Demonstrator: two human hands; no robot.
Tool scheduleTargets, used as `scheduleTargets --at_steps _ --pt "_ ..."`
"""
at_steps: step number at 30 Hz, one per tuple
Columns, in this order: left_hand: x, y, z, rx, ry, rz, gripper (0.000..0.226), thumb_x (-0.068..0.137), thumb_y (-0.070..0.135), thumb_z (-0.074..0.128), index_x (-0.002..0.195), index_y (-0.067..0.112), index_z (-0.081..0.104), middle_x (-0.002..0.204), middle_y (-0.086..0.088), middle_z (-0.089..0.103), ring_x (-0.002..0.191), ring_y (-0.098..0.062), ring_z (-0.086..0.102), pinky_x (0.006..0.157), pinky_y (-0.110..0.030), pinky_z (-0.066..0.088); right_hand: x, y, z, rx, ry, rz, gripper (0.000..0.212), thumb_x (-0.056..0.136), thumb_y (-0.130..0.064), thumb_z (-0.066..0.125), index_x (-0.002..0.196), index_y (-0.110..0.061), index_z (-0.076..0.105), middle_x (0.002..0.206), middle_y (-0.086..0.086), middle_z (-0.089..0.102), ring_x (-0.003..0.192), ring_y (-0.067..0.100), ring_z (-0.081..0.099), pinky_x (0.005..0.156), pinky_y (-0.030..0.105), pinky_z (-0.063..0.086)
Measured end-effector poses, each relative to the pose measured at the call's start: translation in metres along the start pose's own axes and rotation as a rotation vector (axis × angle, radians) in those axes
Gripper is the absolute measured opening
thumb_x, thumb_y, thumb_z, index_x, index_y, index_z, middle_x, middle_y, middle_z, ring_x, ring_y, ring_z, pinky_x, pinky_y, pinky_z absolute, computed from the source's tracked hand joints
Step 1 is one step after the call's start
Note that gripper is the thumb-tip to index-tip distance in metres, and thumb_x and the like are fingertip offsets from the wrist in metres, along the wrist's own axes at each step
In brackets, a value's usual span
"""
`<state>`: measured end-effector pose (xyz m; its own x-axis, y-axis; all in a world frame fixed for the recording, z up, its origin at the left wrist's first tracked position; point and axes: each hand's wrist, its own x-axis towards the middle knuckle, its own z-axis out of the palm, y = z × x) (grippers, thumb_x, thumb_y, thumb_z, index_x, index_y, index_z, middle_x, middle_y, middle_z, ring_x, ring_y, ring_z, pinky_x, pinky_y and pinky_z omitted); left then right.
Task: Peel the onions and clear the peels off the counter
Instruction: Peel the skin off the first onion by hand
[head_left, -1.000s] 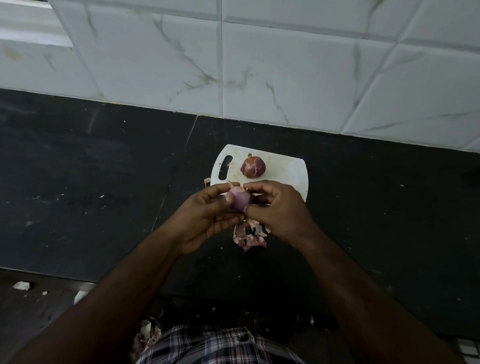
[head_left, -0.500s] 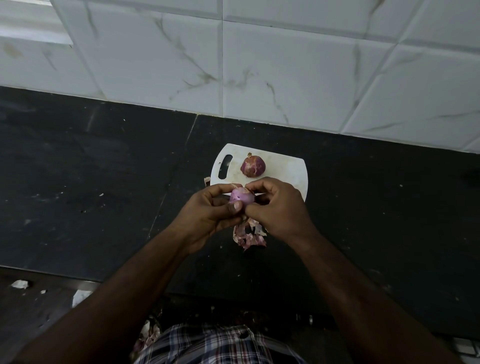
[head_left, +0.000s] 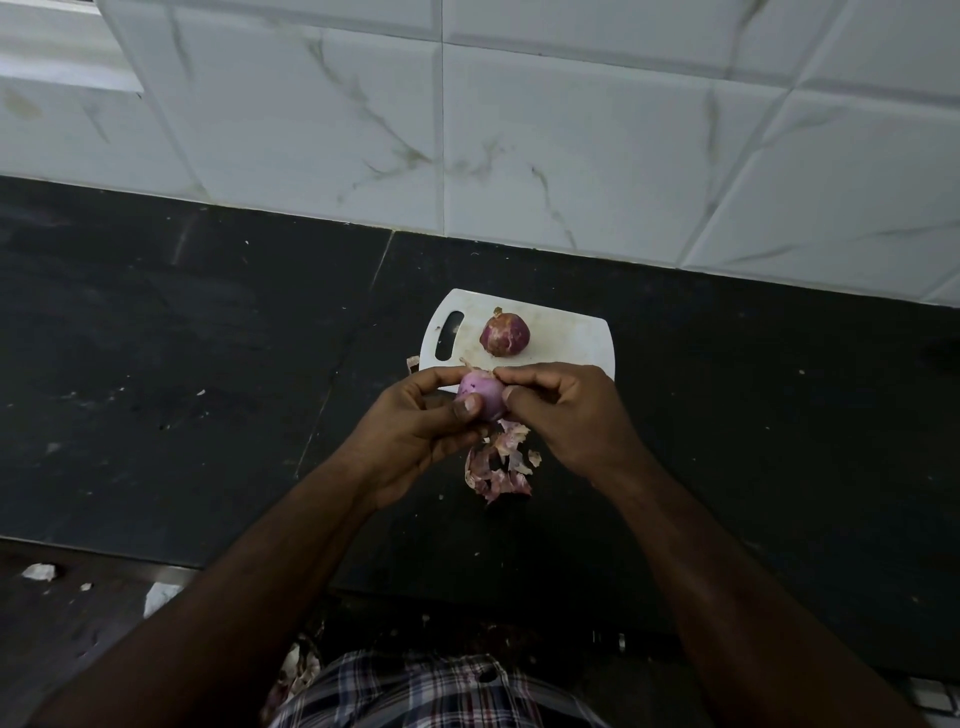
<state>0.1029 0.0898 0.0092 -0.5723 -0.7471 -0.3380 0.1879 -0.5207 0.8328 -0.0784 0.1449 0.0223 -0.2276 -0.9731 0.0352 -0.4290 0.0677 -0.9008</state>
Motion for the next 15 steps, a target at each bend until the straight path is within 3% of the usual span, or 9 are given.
scheduleTargets --at_steps 3,7,11,15 --pt "0.001 -0.002 -0.002 0.004 0.003 -0.01 0.049 0.079 0.01 0.071 0.127 0.007 0.061 0.108 -0.02 0.074 0.088 -0.025 0.073 0.075 -0.028 0.062 -0.004 -0.004 0.002 -0.066 0.024 -0.035 0.027 0.089 -0.019 0.068 0.115 -0.013 0.073 0.106 -0.002 0.076 0.097 0.004 0.069 0.091 0.029 0.057" --pt "0.003 -0.005 -0.002 -0.005 0.016 -0.024 0.049 0.081 0.008 0.071 0.129 0.005 0.059 0.109 -0.02 0.074 0.091 -0.026 0.073 0.076 -0.029 0.062 -0.01 -0.015 0.007 -0.105 0.033 -0.068 0.048 0.08 -0.045 0.061 0.115 -0.014 0.074 0.098 -0.012 0.072 0.087 -0.004 0.065 0.079 0.008 0.051" --pt "0.004 -0.008 -0.002 -0.014 0.032 -0.035 0.048 0.082 0.006 0.071 0.128 0.004 0.058 0.108 -0.021 0.074 0.091 -0.027 0.074 0.075 -0.029 0.063 -0.007 -0.011 0.012 -0.168 0.07 -0.061 0.03 0.087 -0.032 0.072 0.112 -0.016 0.074 0.102 -0.005 0.075 0.09 0.003 0.068 0.08 0.018 0.057" --pt "0.003 -0.009 -0.004 -0.048 0.041 -0.042 0.044 0.08 0.005 0.071 0.122 0.007 0.06 0.107 -0.021 0.074 0.089 -0.027 0.075 0.074 -0.029 0.063 -0.003 -0.009 0.015 -0.196 0.074 -0.065 0.027 0.086 -0.024 0.073 0.112 -0.014 0.073 0.103 -0.004 0.074 0.091 0.004 0.067 0.08 0.017 0.056"
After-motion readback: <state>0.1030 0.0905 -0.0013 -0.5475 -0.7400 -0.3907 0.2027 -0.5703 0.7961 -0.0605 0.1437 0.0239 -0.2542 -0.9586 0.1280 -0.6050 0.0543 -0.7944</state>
